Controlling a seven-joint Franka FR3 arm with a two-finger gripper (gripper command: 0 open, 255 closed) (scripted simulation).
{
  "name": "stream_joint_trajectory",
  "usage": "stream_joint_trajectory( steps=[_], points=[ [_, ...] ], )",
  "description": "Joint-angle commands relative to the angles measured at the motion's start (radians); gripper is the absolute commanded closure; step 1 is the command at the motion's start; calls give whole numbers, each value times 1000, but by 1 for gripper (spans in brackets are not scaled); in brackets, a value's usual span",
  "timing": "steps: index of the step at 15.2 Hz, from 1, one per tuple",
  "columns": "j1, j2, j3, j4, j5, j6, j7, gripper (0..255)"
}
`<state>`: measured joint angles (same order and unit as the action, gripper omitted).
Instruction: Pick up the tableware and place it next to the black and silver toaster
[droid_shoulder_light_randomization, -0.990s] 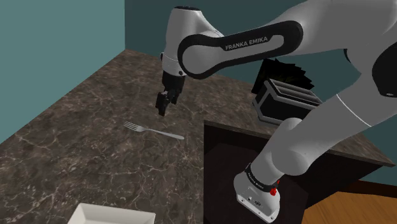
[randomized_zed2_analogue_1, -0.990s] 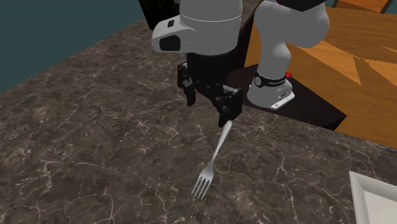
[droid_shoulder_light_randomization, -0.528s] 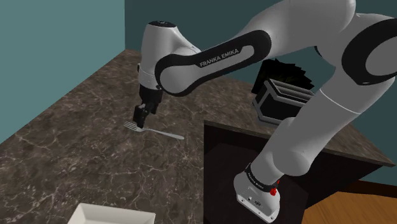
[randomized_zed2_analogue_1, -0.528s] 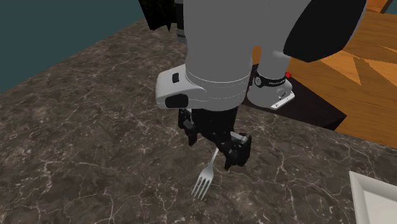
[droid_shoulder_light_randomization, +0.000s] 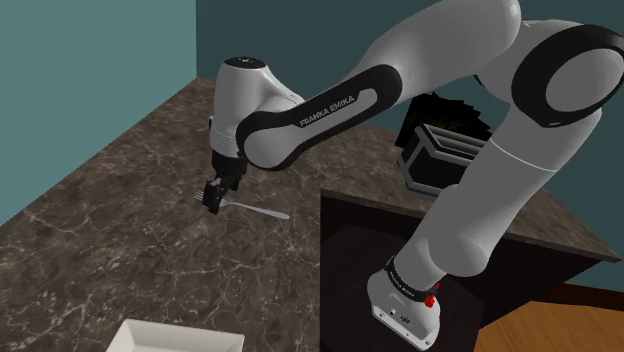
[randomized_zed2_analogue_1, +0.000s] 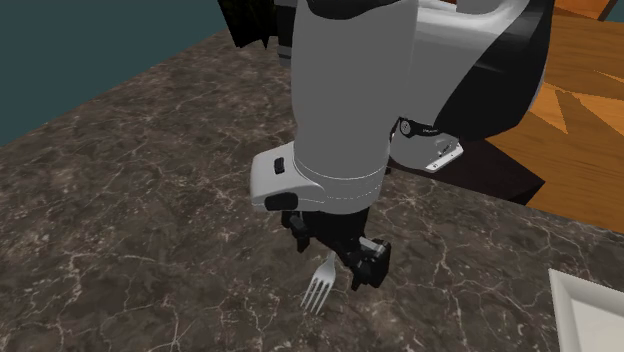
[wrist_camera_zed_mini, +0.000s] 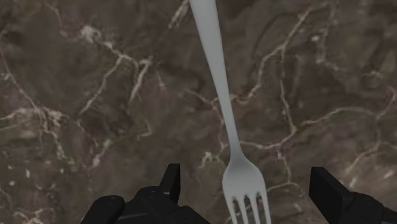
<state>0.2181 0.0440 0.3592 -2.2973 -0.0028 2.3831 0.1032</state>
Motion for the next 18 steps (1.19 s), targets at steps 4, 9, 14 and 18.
stream_joint_trajectory(
  steps=[4, 9, 14, 18],
  points=[
    [1, 7, 0, -4, -4, 11, 3, 0],
    [1, 7, 0, -4, -4, 11, 3, 255],
    [0, 8, 0, -3, -4, 11, 2, 255],
    [1, -2, 0, 0, 1, -2, 0, 255]
  ],
)
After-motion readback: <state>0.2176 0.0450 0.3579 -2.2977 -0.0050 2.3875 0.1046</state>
